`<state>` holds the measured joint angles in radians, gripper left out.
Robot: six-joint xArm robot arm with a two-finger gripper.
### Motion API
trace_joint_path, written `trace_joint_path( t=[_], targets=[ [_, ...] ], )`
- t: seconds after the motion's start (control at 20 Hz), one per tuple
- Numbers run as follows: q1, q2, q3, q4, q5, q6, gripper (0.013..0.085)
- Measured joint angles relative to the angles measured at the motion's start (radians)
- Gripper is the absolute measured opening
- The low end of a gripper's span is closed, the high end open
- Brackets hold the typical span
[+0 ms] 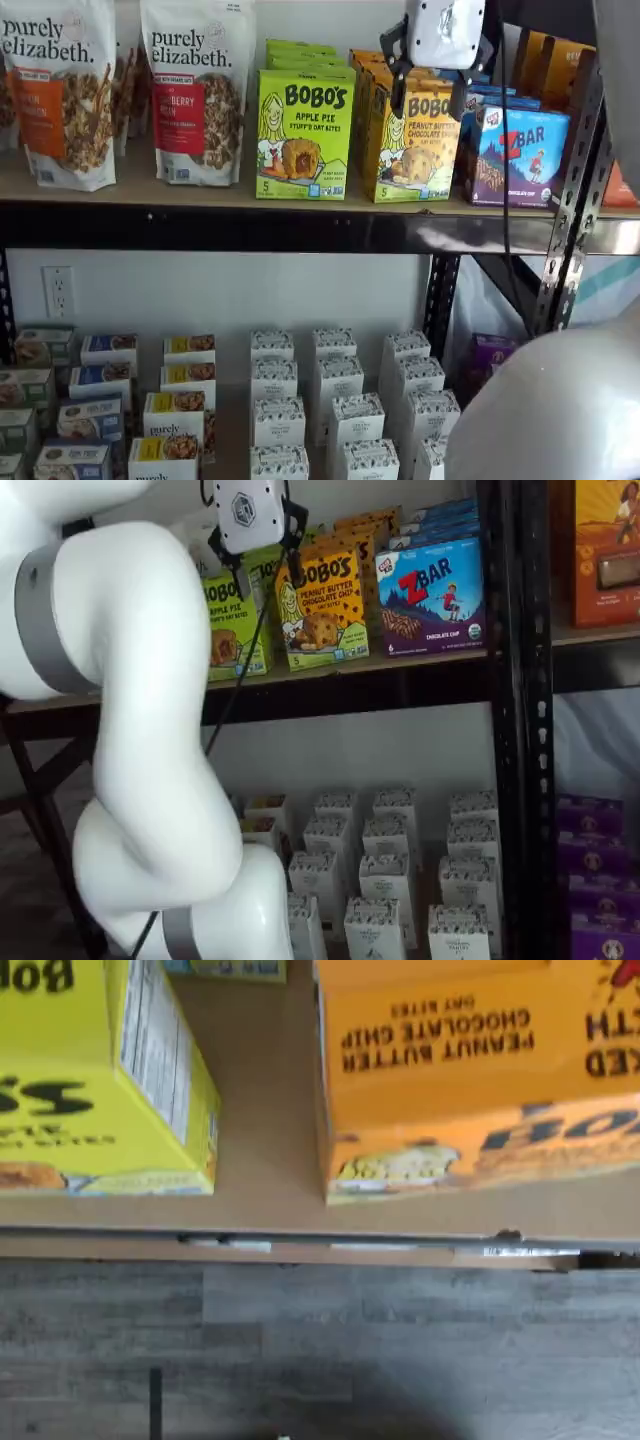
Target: Pick up the orange box on the top shelf, the fifth box from the left
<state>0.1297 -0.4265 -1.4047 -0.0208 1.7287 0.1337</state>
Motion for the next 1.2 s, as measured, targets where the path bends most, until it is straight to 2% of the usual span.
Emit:
trace_joint_path(
  t=[0.25,0.65,1.2],
  targets=[
    [-0.020,0.065,-0.066,-0.008,-0.013,-0.021,0.0850],
    [-0.075,0.177,-0.188,0.011,0.009,-0.073,0.0850],
    [-0.091,0.287,-0.304,-0.006,0.016,-0.093,0.0850]
  ],
)
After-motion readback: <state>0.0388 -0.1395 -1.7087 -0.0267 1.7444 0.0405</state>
